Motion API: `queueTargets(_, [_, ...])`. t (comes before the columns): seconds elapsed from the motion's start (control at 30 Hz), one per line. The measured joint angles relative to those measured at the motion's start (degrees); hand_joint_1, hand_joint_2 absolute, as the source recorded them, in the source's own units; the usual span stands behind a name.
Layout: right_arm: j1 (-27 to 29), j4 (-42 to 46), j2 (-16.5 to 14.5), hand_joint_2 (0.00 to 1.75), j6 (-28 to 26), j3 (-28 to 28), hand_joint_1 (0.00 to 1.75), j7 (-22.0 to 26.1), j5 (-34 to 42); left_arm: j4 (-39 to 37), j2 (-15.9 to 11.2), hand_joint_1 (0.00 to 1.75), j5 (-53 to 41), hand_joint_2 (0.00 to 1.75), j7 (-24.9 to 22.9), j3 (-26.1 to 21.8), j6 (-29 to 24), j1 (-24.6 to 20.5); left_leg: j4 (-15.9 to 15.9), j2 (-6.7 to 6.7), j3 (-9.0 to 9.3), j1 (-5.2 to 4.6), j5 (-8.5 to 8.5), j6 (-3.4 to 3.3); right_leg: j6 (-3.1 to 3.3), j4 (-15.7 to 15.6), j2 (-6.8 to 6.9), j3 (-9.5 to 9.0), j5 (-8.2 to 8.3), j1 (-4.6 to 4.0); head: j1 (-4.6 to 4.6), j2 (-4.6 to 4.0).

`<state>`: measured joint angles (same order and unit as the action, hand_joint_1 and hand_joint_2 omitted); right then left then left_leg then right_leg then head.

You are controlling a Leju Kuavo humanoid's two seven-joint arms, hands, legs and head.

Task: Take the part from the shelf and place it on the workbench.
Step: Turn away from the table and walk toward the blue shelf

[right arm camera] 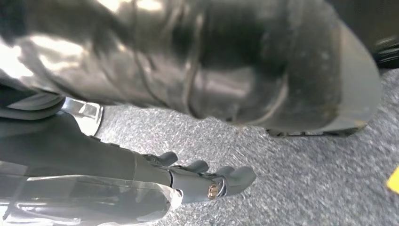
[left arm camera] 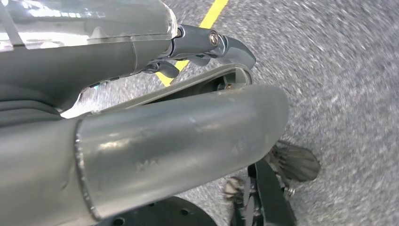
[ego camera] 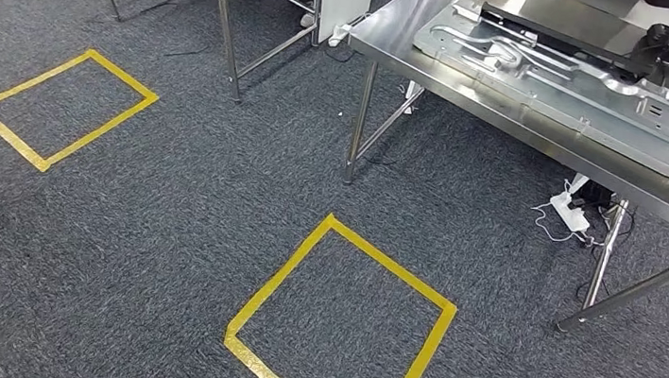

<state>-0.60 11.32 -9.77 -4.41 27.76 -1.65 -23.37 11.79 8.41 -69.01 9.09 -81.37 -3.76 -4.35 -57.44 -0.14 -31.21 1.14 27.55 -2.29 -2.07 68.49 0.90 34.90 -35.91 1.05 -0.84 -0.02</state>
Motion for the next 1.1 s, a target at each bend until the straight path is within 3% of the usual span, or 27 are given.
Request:
queueTargets(0.03, [0.06,-0.01,0.00,0.00,0.01,0.01,0.00,-0.16,-0.08,0.00,0.00,0.00,0.03,0.00,0.18,-0.02,0.05,0.02,-0.06,-0.61,-0.26,-0.08,-0.14,-0.09,-0.02,3.52,-0.48,1.51,-1.46,0.00,0.00,0.00])
queueTargets(0.07, [0.09,-0.02,0.00,0.00,0.03,0.02,0.00,-0.51,-0.26,0.00,0.06,0.00,0.08,0.00,0.46,-0.06,0.19,0.05,-0.15,-1.28,-0.44,-0.16,-0.23,-0.12,0.02,5.49,-0.66,2.30,-1.79,0.00,0.00,0.00])
queueTargets(0.1, [0.10,-0.04,0.00,0.00,0.14,0.01,0.00,-1.07,-0.56,0.02,0.16,0.00,0.13,0.00,0.74,-0.10,0.35,0.06,-0.25,-2.02,-0.53,-0.19,-0.28,-0.10,0.12,5.15,-0.78,1.99,-0.87,0.00,0.00,0.00])
queueTargets(0.13, [0.10,-0.05,0.02,0.00,0.37,0.01,0.00,-1.79,-0.92,0.04,0.36,0.00,0.18,0.00,0.98,-0.14,0.51,0.02,-0.38,-2.81,-0.55,-0.21,-0.30,-0.07,0.29,2.46,-1.07,0.58,1.05,0.01,0.00,0.00])
queueTargets(0.2, [0.19,-0.07,0.20,0.00,1.08,-0.01,0.00,-3.21,-1.58,0.14,0.92,0.00,0.37,0.00,0.98,-0.19,0.66,-0.19,-0.72,-4.29,-0.69,-0.28,-0.31,0.16,0.85,-5.60,-3.53,-3.29,4.78,0.05,-0.01,0.00])
queueTargets(0.27, [0.20,-0.10,0.42,0.00,1.78,-0.01,0.00,-4.11,-1.97,0.33,1.32,0.00,0.73,0.00,0.80,-0.25,0.76,-0.43,-0.93,-5.57,-1.15,-0.27,-0.48,0.84,1.30,-9.95,-5.57,-5.14,5.97,0.00,0.00,0.00])
queueTargets(0.33, [0.00,-0.12,0.51,0.00,2.23,-0.02,0.00,-4.43,-2.21,0.51,1.39,0.00,0.98,0.00,0.63,-0.29,0.90,-0.45,-0.73,-6.80,-1.63,-0.15,-0.91,1.79,1.71,-10.40,-4.87,-5.21,6.07,-0.11,0.01,0.00])
queueTargets(0.37, [-0.11,-0.11,0.53,0.00,2.39,-0.02,0.00,-4.46,-2.29,0.61,1.34,0.00,1.05,0.00,0.58,-0.31,0.92,-0.40,-0.84,-6.62,-1.82,-0.10,-0.88,2.12,2.04,-10.74,-4.10,-5.31,6.32,-0.04,0.01,0.00])
queueTargets(0.43, [-0.12,-0.13,0.57,0.00,2.73,-0.03,0.00,-4.40,-2.51,0.79,1.19,0.00,1.12,0.00,0.52,-0.33,0.86,-0.44,-3.30,-4.30,-3.12,-0.24,0.87,2.52,2.80,-11.56,-2.47,-5.54,6.85,0.17,0.08,0.00])
queueTargets(0.5, [0.05,-0.15,0.58,0.00,3.02,-0.03,0.00,-4.31,-2.88,0.87,1.08,0.00,0.81,0.00,0.51,-0.32,0.75,-0.68,-10.03,-1.42,-6.25,-0.23,4.72,2.76,3.19,-11.74,-0.73,-5.41,7.02,0.06,0.14,0.00])
queueTargets(0.53, [0.11,-0.16,0.58,0.00,3.08,-0.03,0.00,-4.28,-3.05,0.87,1.06,0.00,0.50,0.00,0.51,-0.29,0.72,-0.76,-13.65,-0.83,-7.87,-0.18,6.29,2.92,3.24,-11.67,0.21,-5.25,7.02,-0.03,0.14,0.00])
queueTargets(0.57, [0.10,-0.17,0.57,0.00,3.08,-0.03,0.00,-4.28,-3.15,0.87,1.05,0.00,0.17,0.00,0.52,-0.26,0.68,-0.77,-16.02,-0.51,-8.81,-0.16,7.01,3.04,3.24,-11.58,1.11,-5.11,6.99,-0.09,0.14,0.00])
queueTargets(0.6, [0.07,-0.17,0.57,0.00,3.08,-0.03,0.00,-4.29,-3.19,0.87,1.05,0.00,-0.10,0.00,0.53,-0.21,0.66,-0.72,-16.34,-0.30,-8.66,-0.14,6.66,3.09,3.22,-11.51,1.94,-5.01,6.96,-0.13,0.14,0.00])
queueTargets(0.67, [-0.07,-0.17,0.57,0.00,3.08,-0.03,0.00,-4.29,-3.22,0.89,1.04,0.00,-0.52,0.00,0.53,-0.09,0.66,-0.58,-10.33,0.76,-4.85,-0.14,3.55,2.95,3.02,-11.34,3.35,-5.06,6.83,-0.16,0.15,0.00])
queueTargets(0.73, [-0.18,-0.17,0.58,0.00,3.07,-0.03,0.00,-4.29,-3.30,0.93,1.02,0.00,-0.85,0.00,0.54,0.21,0.79,-0.65,-2.82,3.06,-0.54,-0.43,1.32,2.44,2.52,-11.05,4.53,-5.20,6.54,-0.42,0.12,0.00])
queueTargets(0.8, [-0.33,-0.17,0.59,0.00,3.02,-0.03,0.00,-4.29,-3.40,0.95,1.01,0.00,-1.02,0.00,0.56,0.56,0.95,-0.67,-0.34,3.89,0.55,-0.79,1.05,1.87,1.86,-10.88,5.50,-5.42,6.34,-0.69,0.09,0.00])
queueTargets(0.87, [-0.62,-0.17,0.59,0.00,2.97,-0.05,0.00,-4.28,-3.57,0.96,1.00,0.00,-1.05,0.00,0.57,0.75,1.01,-0.50,-0.15,2.70,0.39,-0.74,0.69,1.26,1.21,-10.84,6.01,-5.70,6.17,-0.56,0.09,0.00])
queueTargets(0.93, [-0.65,-0.17,0.60,0.00,2.97,-0.07,0.00,-4.27,-3.83,0.96,0.97,0.00,-1.02,0.00,0.57,0.86,1.02,-0.46,0.26,1.59,0.44,-0.50,0.16,0.45,0.63,-8.72,3.78,-4.97,4.25,-0.29,0.08,0.00])
queueTargets(1.0, [-0.43,-0.17,0.63,0.00,2.97,-0.07,0.00,-4.26,-4.07,0.98,0.93,0.00,-0.98,0.00,0.55,0.99,1.02,-0.53,0.37,0.46,0.20,-0.48,-0.24,-0.13,0.36,-2.31,0.55,-2.07,0.25,-0.16,0.06,0.00])
queueTargets(1.03, [-0.35,-0.17,0.64,0.00,2.97,-0.07,0.00,-4.26,-4.19,0.99,0.91,0.00,-1.00,0.00,0.51,1.04,1.01,-0.55,0.33,-0.21,0.01,-0.58,-0.34,-0.27,0.34,1.54,-0.20,-0.23,-1.43,-0.16,0.07,0.00])
queueTargets(1.07, [-0.32,-0.17,0.65,0.00,2.97,-0.07,0.00,-4.25,-4.32,1.00,0.90,0.00,-1.03,0.00,0.47,1.08,1.01,-0.52,0.28,-0.93,-0.10,-0.67,-0.38,-0.34,0.37,4.34,-0.54,1.14,-2.15,-0.18,0.07,0.00])
queueTargets(1.1, [-0.30,-0.17,0.66,0.00,2.96,-0.08,0.00,-4.25,-4.47,1.00,0.89,0.00,-1.07,0.00,0.43,1.11,1.01,-0.46,0.21,-1.74,-0.14,-0.75,-0.40,-0.36,0.46,5.19,-0.70,1.62,-1.65,-0.19,0.07,0.00])
